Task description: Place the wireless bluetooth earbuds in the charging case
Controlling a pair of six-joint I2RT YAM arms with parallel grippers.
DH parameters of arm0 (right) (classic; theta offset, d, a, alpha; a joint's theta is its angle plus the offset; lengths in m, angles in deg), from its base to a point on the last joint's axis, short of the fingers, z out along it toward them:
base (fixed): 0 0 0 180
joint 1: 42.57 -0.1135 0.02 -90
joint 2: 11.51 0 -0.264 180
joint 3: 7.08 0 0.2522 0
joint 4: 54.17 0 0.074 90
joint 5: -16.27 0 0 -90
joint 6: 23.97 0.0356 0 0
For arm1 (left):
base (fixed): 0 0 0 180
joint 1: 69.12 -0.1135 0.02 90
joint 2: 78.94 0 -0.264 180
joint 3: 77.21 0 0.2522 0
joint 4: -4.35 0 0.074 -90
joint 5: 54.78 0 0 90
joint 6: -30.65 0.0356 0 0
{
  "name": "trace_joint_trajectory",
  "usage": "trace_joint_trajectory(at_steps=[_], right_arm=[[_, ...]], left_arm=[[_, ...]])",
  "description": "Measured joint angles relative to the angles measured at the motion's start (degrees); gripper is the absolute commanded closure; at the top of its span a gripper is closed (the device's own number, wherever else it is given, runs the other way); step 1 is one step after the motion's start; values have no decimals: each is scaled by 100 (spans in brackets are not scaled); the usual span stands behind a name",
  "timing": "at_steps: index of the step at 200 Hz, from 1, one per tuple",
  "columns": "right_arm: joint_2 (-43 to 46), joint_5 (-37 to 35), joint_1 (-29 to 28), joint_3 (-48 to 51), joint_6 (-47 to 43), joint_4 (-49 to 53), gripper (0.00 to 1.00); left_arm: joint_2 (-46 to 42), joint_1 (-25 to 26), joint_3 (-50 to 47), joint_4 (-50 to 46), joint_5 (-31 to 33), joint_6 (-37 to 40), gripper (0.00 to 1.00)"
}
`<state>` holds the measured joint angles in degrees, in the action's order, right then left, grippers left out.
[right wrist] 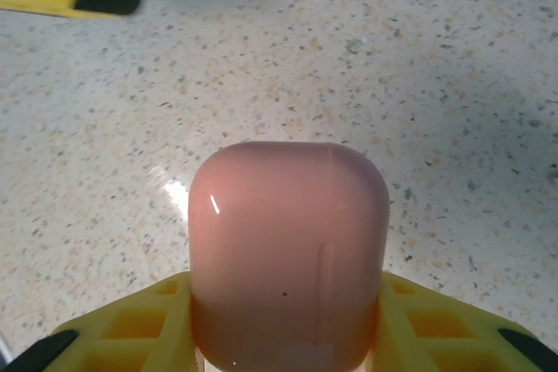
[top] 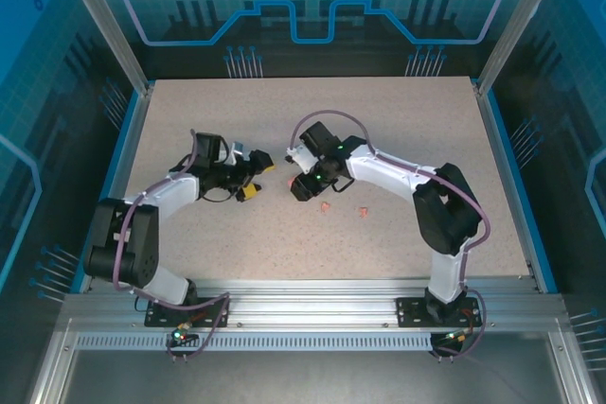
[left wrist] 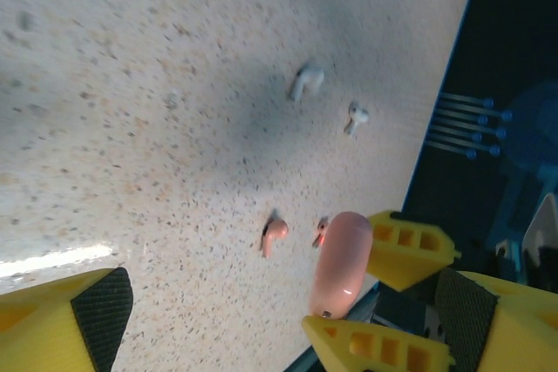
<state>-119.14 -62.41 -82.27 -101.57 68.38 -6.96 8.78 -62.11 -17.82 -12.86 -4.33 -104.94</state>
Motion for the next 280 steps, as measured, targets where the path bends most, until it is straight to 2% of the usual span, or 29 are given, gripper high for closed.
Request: trace_joint_trajectory(at_steps=[35,75,107,150,176,230,280], right_arm=[[188,595,227,345,-330,-229,61],[199,876,433,404,-505,-326,60],[260,940,463,433,-605,-356,61],[481,1027,527,616,-649,-455,61],[566,1025,560,671,-649,-492,61],[610,1019,564,682,-662,-527,62],[675,1016,564,682,-737,-511,62]], left_arm=[[216,116,39,127,-437,413,8],[588,306,437,170,-787,796,11],[1058,378,1067,-96,-1075,1178,21],[1808,411,2194,-1399,-1626,2271,38],[2111,439,2673,-2251,-1937,2927,41],[2253,496,3073,-3311,-2483,3729,47],[2570,549,3491,-4199,-2638,4435,52]])
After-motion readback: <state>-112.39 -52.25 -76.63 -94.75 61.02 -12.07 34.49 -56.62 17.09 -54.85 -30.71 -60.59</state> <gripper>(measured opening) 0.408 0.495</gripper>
